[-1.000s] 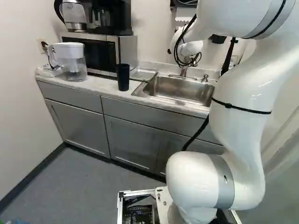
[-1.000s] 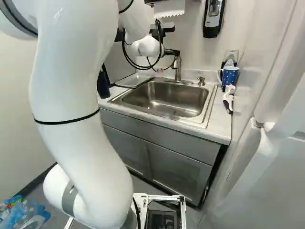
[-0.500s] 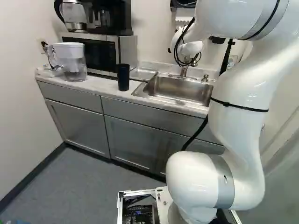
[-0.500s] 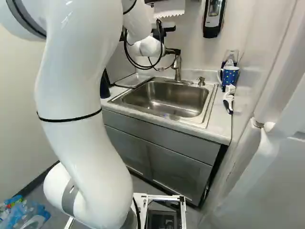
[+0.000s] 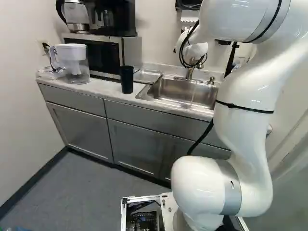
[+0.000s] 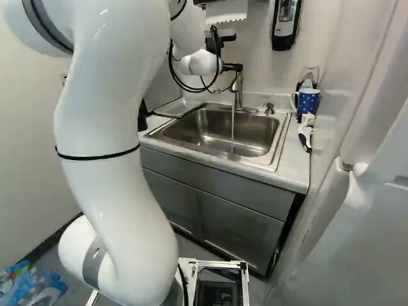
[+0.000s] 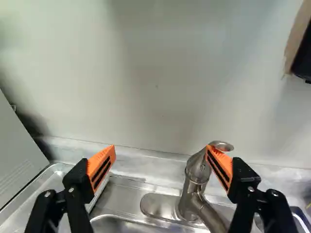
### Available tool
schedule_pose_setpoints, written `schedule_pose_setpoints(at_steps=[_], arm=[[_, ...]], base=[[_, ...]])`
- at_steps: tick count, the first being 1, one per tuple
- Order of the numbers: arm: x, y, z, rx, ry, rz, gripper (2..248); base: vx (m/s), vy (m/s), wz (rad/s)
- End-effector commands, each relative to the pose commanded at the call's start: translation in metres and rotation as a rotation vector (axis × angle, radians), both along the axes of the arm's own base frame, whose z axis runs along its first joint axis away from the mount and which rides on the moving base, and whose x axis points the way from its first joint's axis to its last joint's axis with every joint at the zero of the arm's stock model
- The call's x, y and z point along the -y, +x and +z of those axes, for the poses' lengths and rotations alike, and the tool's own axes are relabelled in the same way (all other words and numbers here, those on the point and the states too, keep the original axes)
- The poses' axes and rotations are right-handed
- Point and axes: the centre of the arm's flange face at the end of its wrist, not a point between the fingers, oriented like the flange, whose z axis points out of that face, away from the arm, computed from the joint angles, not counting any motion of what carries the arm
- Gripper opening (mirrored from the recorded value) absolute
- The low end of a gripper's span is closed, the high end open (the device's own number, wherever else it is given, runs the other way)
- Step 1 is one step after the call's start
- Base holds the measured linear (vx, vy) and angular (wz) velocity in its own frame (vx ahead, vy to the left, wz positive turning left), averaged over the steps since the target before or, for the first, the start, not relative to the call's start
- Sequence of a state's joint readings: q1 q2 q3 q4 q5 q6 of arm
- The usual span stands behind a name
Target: Rinse the cup and place it in the tray
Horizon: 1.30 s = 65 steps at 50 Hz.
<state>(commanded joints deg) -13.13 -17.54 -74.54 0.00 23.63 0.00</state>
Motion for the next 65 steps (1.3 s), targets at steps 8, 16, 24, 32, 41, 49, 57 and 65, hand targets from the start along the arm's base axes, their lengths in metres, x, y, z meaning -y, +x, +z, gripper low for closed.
schedule_pose_setpoints(at_steps=[8,16,24,32,41,49,57,65], arm=[[0.000,0.000,0.000,0.000,0.000,0.000,247],[-0.003,-0.002,0.000,-0.001,0.000,0.004,247],[-0.014,-0.011,0.001,-0.005,0.001,0.018,247],[-0.026,-0.021,0.002,-0.009,0.002,0.033,247],[-0.040,-0.032,0.003,-0.013,0.003,0.052,247],[-0.052,-0.043,0.004,-0.016,0.003,0.069,247],[-0.063,-0.054,0.004,-0.018,0.003,0.085,247],[-0.072,-0.066,0.004,-0.027,0.005,0.097,247]], base=[[0.000,0.000,0.000],[0.000,0.000,0.000],[0.000,0.000,0.000],[0.000,0.000,0.000],[0.000,0.000,0.000],[0.000,0.000,0.000],[0.000,0.000,0.000],[0.000,0.000,0.000]])
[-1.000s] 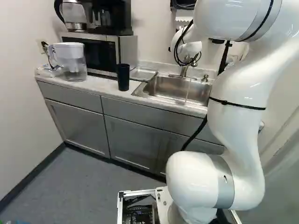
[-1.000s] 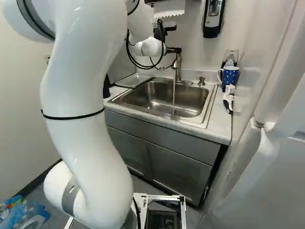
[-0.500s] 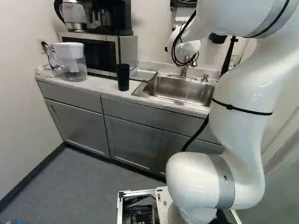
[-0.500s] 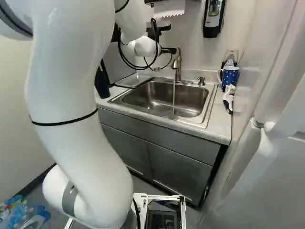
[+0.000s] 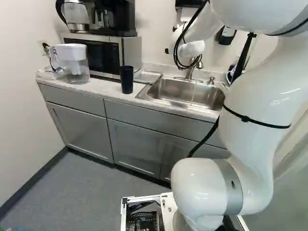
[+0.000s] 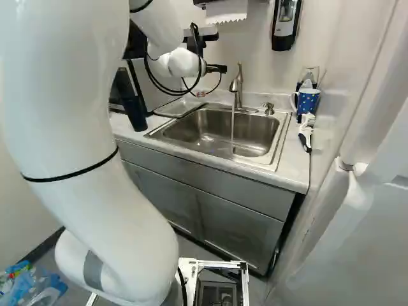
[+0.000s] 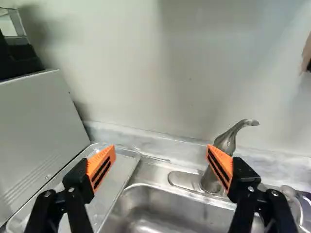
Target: Rinse the cup and place it in the tray
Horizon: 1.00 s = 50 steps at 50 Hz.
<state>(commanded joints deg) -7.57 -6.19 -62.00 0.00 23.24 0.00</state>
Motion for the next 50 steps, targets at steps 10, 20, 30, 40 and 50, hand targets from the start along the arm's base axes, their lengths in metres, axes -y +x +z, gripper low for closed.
schedule_pose_setpoints(at_steps=[10,20,30,40,50], arm=[[-0.007,-0.018,-0.002,-0.029,0.004,0.009,247],[-0.013,-0.036,-0.005,-0.072,0.009,0.015,247],[-0.017,-0.055,-0.009,-0.116,0.014,0.019,247],[-0.019,-0.074,-0.014,-0.166,0.020,0.018,247],[-0.019,-0.092,-0.019,-0.216,0.027,0.015,247]], base=[[0.000,0.000,0.000],[0.000,0.000,0.000],[0.000,0.000,0.000],[0.000,0.000,0.000],[0.000,0.000,0.000]])
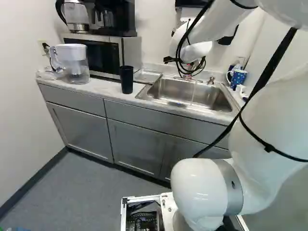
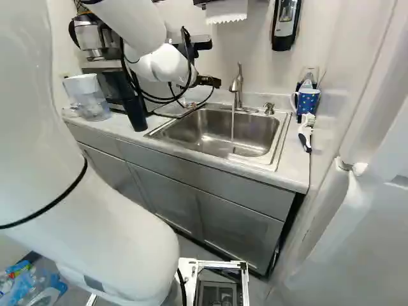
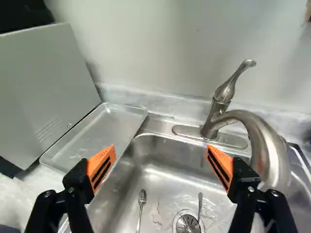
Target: Rinse the cup and place it in the tray
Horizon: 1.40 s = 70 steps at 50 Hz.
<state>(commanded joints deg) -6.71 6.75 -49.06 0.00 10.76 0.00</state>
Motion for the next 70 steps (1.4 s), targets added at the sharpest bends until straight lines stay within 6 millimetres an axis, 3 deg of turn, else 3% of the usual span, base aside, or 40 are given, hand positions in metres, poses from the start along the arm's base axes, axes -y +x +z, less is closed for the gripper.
schedule_pose_setpoints(at_steps=[34,70], arm=[[0.019,-0.043,-0.016,-0.172,0.025,-0.055,247],[0.060,-0.071,-0.024,-0.252,0.051,-0.163,247]], base=[[0.000,0.000,0.000],[0.000,0.000,0.000]])
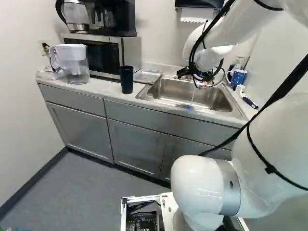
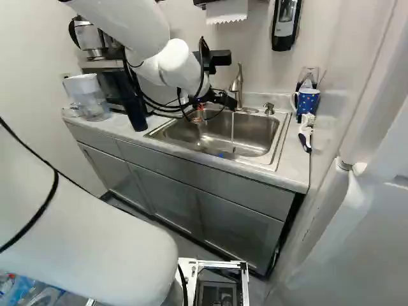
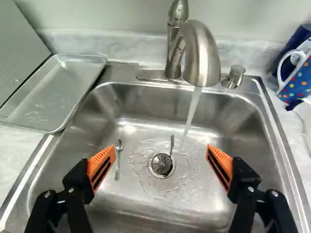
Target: Rinse the cup and place it in the tray
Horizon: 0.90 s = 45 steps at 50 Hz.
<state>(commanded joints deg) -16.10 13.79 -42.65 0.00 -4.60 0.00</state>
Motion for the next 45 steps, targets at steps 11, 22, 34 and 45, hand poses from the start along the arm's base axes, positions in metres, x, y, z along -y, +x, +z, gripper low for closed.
schedule_pose_setpoints(at_steps=[11,22,34,45], arm=[[0.012,-0.004,0.000,0.000,0.000,-0.031,247],[0.012,-0.004,0.000,0.000,0.000,-0.031,247],[0.007,-0.004,0.000,0.001,0.000,-0.020,247],[-0.008,-0.002,0.000,0.001,0.000,0.016,247]], base=[[0.000,0.000,0.000],[0.000,0.000,0.000],[0.000,0.000,0.000],[0.000,0.000,0.000]])
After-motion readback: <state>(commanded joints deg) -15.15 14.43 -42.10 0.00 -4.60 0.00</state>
